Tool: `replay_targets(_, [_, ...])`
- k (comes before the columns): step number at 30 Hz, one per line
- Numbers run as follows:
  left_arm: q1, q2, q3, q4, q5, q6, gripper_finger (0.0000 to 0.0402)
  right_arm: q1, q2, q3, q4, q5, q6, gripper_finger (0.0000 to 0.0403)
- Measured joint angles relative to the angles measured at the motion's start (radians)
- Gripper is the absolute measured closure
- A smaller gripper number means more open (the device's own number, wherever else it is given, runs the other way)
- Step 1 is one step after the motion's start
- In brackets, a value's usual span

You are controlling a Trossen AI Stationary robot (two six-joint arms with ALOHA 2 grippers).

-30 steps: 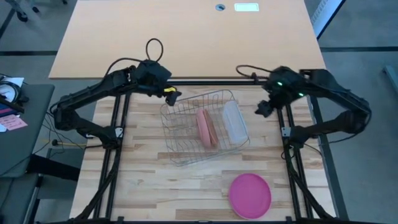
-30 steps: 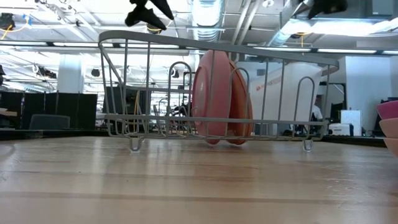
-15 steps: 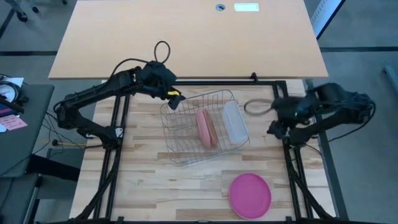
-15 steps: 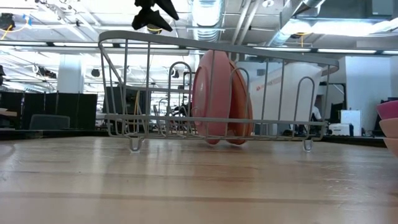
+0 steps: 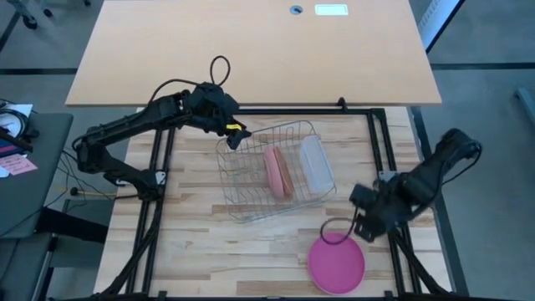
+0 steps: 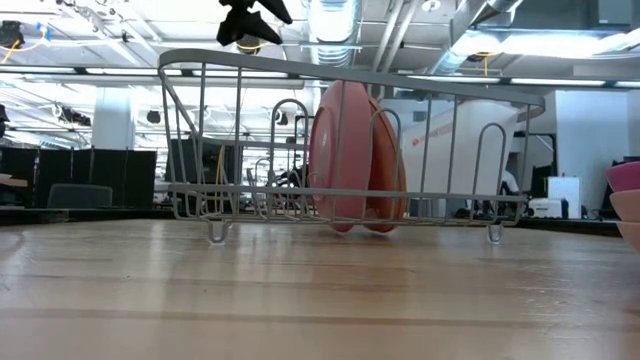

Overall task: Sort dishes
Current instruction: Put the pink plate in the dish rack

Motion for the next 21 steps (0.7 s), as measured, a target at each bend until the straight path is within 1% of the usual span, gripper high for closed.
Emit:
replay_targets(4, [-0.001,0.0,0.0,-0.003,0.021,0.025,0.0224,0.078,0.0,-0.123,0.18,-0.001,0.082,0.0204])
replay_targets(8, [-0.001,0.0,0.0,-0.014,0.052,0.081,0.0224,0.114,0.001,-0.22,0.348,0.001,0.086,0.02])
replay_targets(13, [-0.001,0.0,0.0,-0.022,0.071,0.121,0.0224,0.106,0.001,-0.333,0.503,0.006,0.055,0.0194])
replay_targets(16, [-0.001,0.0,0.0,-0.036,0.076,0.12,0.0224,0.081,0.001,-0.394,0.545,0.0,0.052,0.0192])
replay_targets(18, [-0.007,0.0,0.0,-0.036,0.101,0.105,0.0224,0.063,0.001,-0.424,0.569,-0.007,0.036,0.0191])
replay_targets(21, [-0.029,0.0,0.0,-0.034,0.123,0.059,0.0224,0.029,0.001,-0.465,0.591,-0.053,-0.027,0.0191])
